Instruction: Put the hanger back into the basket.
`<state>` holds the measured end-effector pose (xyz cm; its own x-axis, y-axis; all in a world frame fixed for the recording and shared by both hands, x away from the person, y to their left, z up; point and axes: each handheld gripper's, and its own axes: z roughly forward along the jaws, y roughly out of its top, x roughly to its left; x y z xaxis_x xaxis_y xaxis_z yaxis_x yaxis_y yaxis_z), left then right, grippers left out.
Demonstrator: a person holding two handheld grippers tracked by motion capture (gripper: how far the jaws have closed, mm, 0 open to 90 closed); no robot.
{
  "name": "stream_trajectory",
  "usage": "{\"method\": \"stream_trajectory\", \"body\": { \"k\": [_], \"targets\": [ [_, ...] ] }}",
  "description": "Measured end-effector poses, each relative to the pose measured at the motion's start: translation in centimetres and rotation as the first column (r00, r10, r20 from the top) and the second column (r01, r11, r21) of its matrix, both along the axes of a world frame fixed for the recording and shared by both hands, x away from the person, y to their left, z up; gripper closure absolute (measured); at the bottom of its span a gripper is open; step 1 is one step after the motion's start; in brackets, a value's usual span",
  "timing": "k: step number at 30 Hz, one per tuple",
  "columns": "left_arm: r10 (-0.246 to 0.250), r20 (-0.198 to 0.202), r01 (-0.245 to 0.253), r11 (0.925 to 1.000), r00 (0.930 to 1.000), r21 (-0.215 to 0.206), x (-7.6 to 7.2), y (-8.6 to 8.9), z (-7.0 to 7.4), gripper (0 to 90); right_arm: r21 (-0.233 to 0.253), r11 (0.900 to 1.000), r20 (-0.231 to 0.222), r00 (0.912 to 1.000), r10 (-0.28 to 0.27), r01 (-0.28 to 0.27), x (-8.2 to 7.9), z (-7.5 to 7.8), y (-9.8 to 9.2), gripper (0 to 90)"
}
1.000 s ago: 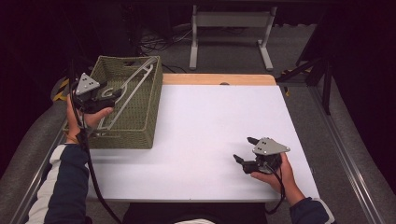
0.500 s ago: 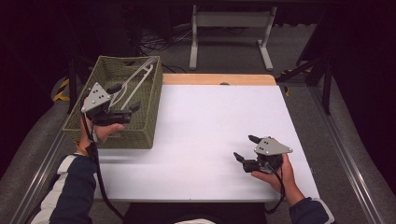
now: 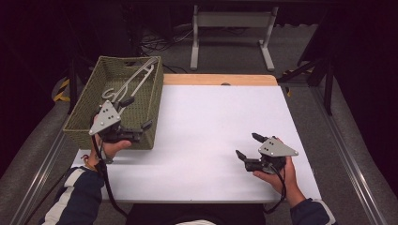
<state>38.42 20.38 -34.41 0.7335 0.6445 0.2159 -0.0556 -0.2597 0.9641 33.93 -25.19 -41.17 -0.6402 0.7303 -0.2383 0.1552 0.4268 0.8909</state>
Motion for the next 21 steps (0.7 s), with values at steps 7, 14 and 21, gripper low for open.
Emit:
{"method": "stream_trajectory", "body": {
  "k": [7, 14, 21],
  "targets": [
    [-0.015, 0.008, 0.015, 0.9996, 0.9998, 0.023, -1.5, -1.3, -1.6, 8.5, 0.019, 1.0, 0.001, 0.9998, -0.018, 0.018, -0.2, 0.0, -0.1, 16.5],
    [-0.014, -0.015, 0.015, 0.9994, 0.9998, 0.031, -3.2, -1.9, -3.7, 9.2, 0.029, 0.999, 0.022, 0.9996, -0.019, 0.018, -0.6, 0.2, 0.0, 15.6],
    [-0.032, -0.063, 0.036, 0.9976, 0.9975, 0.059, -4.3, -2.4, -5.8, 9.0, 0.012, 1.0, 0.035, 0.9992, -0.018, 0.017, -1.5, -0.1, 0.7, 14.9]
  ]
}}
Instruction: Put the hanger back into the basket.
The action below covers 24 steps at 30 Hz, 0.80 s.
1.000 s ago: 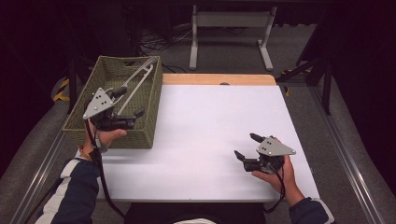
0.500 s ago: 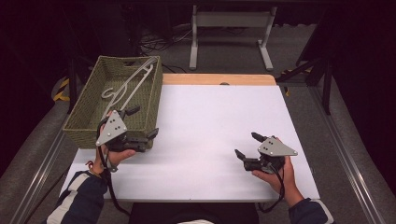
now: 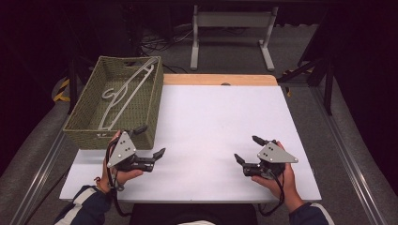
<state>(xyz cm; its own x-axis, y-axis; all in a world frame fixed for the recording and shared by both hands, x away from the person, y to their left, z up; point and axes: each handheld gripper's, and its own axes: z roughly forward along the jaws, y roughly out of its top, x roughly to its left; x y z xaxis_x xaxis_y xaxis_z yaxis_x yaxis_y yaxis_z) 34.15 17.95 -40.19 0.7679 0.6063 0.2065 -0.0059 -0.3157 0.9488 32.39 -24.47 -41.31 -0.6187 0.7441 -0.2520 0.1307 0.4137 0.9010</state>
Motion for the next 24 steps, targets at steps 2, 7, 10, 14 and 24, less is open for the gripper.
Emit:
{"method": "stream_trajectory", "body": {
  "k": [2, 7, 10, 14, 24],
  "targets": [
    [0.001, -0.005, 0.0, 0.9999, 1.0, 0.016, -0.1, -0.1, -0.5, 8.5, -0.013, 1.0, 0.004, 1.0, -0.004, 0.004, -0.3, -0.3, 0.2, 14.9],
    [0.018, -0.021, -0.017, 0.9983, 0.9996, 0.056, -0.3, 0.2, -1.6, 7.2, -0.018, 1.0, -0.005, 1.0, 0.002, -0.002, -0.6, -0.9, 0.5, 14.9],
    [0.028, -0.038, -0.026, 0.9984, 0.9989, 0.05, -0.3, 0.6, -2.0, 6.4, -0.023, 0.999, 0.002, 0.9997, 0.023, -0.023, -0.6, -1.1, 0.7, 14.6],
    [0.056, -0.061, -0.052, 0.9966, 0.9965, 0.064, -0.1, 1.5, -3.2, 5.7, -0.02, 0.999, 0.003, 0.9996, 0.03, -0.03, -0.8, -1.4, 0.6, 14.5],
    [0.053, -0.077, -0.048, 0.9966, 0.9956, 0.067, -0.1, 1.6, -3.5, 5.4, -0.03, 0.999, 0.005, 0.9996, 0.029, -0.029, -1.0, -1.5, 0.7, 14.5]
  ]
}}
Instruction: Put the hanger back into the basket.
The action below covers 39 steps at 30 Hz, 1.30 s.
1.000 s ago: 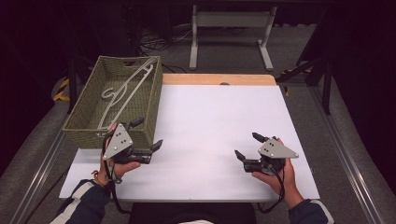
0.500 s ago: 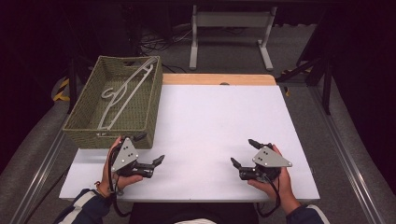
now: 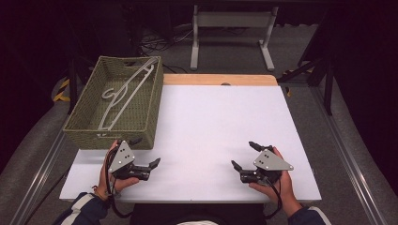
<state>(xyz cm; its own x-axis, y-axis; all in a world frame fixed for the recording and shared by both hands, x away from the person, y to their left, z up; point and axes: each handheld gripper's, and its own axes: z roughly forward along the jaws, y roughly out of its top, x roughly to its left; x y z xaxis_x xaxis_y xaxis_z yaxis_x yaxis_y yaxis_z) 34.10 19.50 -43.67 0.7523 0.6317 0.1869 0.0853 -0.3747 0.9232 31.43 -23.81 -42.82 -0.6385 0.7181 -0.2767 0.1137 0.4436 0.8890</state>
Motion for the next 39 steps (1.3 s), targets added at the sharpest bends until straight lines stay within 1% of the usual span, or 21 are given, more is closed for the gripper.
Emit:
{"method": "stream_trajectory", "body": {
  "k": [6, 7, 8, 9, 11, 15, 16, 18, 21, 22, 25, 27, 30, 32, 34, 37, 39],
  "targets": [
    [-0.007, 0.001, 0.007, 0.9998, 1.0, -0.018, -0.05, -0.12, 0.05, 5.6, -0.014, 1.0, 0.003, 1.0, -0.005, 0.005, 0.11, -0.2, 0.14, 14.1],
    [-0.01, 0.002, 0.01, 0.9999, 0.9999, -0.005, -0.03, -0.1, 0.04, 5.6, -0.013, 1.0, -0.001, 1.0, -0.006, 0.006, 0.17, -0.17, 0.13, 14.1],
    [-0.011, -0.006, 0.011, 0.9999, 0.9999, -0.003, -0.1, -0.08, -0.02, 5.5, -0.01, 1.0, -0.002, 1.0, -0.006, 0.006, 0.19, -0.15, 0.15, 14.1],
    [-0.011, -0.006, 0.011, 0.9999, 0.9999, -0.003, -0.1, -0.08, -0.02, 5.5, -0.01, 1.0, -0.002, 1.0, -0.006, 0.006, 0.19, -0.15, 0.15, 14.1],
    [-0.017, -0.008, 0.017, 0.9998, 0.9998, -0.013, -0.21, 0.03, 0.03, 5.5, -0.015, 1.0, 0.004, 0.9999, -0.01, 0.01, 0.06, -0.09, 0.3, 14.1],
    [-0.025, -0.005, 0.025, 0.9996, 0.9997, -0.014, -0.27, 0.03, 0.08, 5.6, -0.025, 1.0, 0.009, 0.9998, -0.015, 0.016, 0.08, -0.04, 0.37, 14.1],
    [-0.024, -0.001, 0.024, 0.9997, 0.9997, -0.005, -0.19, 0.08, 0.11, 5.6, -0.03, 0.999, 0.012, 0.9998, -0.019, 0.019, 0.11, -0.05, 0.37, 14.1],
    [-0.023, -0.003, 0.023, 0.9997, 0.9997, -0.013, -0.17, 0.09, 0.08, 5.6, -0.034, 0.999, 0.012, 0.9995, -0.03, 0.03, 0.22, -0.04, 0.28, 14.1],
    [-0.021, -0.002, 0.021, 0.9997, 0.9998, -0.015, -0.09, 0.19, 0.1, 5.7, -0.028, 0.999, 0.01, 0.9994, -0.034, 0.034, 0.29, 0.0, 0.08, 14.1],
    [-0.022, -0.007, 0.022, 0.9995, 0.9997, -0.021, -0.11, 0.15, 0.06, 5.6, -0.027, 0.999, 0.012, 0.9993, -0.035, 0.035, 0.31, 0.0, 0.04, 14.1],
    [-0.022, -0.001, 0.022, 0.9997, 0.9998, -0.011, -0.11, 0.1, 0.1, 5.6, -0.032, 0.999, 0.018, 0.999, -0.041, 0.042, 0.26, 0.04, 0.01, 14.1],
    [-0.02, -0.007, 0.02, 0.9997, 0.9998, -0.014, -0.07, 0.04, 0.07, 5.7, -0.038, 0.998, 0.022, 0.9987, -0.047, 0.048, 0.29, 0.03, 0.01, 14.1],
    [-0.02, -0.005, 0.02, 0.9998, 0.9998, 0.002, 0.1, 0.04, 0.1, 5.8, -0.041, 0.997, 0.017, 0.9979, -0.063, 0.063, 0.43, -0.04, -0.05, 14.1],
    [-0.023, -0.011, 0.023, 0.9997, 0.9997, -0.008, 0.14, -0.06, 0.04, 5.9, -0.04, 0.997, 0.016, 0.9978, -0.064, 0.065, 0.47, -0.06, -0.08, 14.1],
    [-0.024, -0.01, 0.024, 0.9997, 0.9997, 0.001, 0.26, -0.15, 0.0, 5.9, -0.043, 0.997, 0.017, 0.9978, -0.064, 0.065, 0.51, -0.09, -0.13, 14.1],
    [-0.03, -0.026, 0.031, 0.9994, 0.9992, 0.013, 0.39, -0.33, -0.12, 6.5, -0.042, 0.997, 0.01, 0.9981, -0.06, 0.06, 0.58, -0.14, -0.16, 14.1],
    [-0.033, -0.027, 0.034, 0.9991, 0.9991, 0.027, 0.39, -0.49, -0.2, 7.2, -0.046, 0.997, 0.01, 0.9981, -0.061, 0.062, 0.63, -0.17, -0.12, 14.1]
  ]
}}
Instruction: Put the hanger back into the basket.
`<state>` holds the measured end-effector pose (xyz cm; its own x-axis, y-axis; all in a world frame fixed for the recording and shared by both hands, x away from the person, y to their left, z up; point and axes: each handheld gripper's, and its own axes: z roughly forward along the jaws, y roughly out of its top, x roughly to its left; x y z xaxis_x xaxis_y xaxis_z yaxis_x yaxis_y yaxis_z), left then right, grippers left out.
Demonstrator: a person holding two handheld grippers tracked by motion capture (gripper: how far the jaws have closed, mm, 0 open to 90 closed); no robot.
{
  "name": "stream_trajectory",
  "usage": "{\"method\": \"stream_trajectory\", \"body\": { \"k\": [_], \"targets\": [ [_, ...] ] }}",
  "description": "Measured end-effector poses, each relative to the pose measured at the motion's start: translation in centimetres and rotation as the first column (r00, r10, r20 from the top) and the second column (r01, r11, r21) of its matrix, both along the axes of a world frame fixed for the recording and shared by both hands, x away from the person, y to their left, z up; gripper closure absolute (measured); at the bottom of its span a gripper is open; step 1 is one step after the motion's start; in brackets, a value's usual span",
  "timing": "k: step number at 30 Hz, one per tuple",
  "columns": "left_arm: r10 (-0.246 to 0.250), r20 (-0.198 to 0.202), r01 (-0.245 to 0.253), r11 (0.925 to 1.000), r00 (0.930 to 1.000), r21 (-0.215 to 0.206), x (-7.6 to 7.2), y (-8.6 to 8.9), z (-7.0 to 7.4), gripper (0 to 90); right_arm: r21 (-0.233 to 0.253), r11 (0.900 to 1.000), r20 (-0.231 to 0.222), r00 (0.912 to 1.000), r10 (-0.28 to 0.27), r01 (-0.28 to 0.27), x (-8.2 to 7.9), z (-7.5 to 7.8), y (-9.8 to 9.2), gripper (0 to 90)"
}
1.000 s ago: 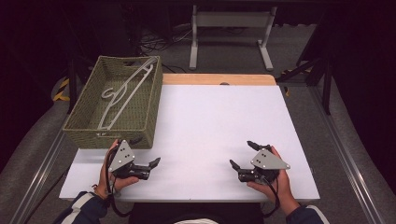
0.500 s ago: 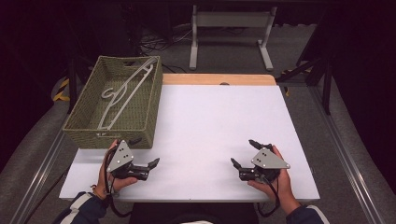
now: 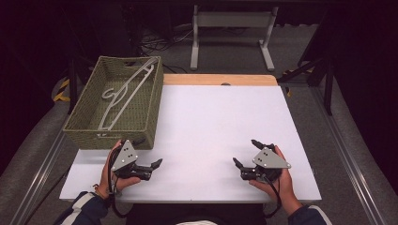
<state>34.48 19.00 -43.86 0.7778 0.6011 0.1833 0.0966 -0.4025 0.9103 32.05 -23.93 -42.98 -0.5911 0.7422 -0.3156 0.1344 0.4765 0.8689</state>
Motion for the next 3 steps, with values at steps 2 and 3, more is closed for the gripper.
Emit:
{"method": "stream_trajectory", "body": {
  "k": [2, 3],
  "targets": [
    [0.002, -0.011, -0.002, 1.0, 0.9999, 0.003, 0.04, -0.26, -0.11, 7.2, -0.002, 1.0, -0.004, 1.0, -0.001, 0.001, 0.03, -0.05, 0.01, 14.1],
    [0.002, -0.011, -0.002, 1.0, 0.9999, 0.003, 0.04, -0.26, -0.11, 7.2, 0.004, 1.0, -0.007, 1.0, -0.001, 0.001, 0.02, -0.05, 0.01, 14.1]
  ]
}}
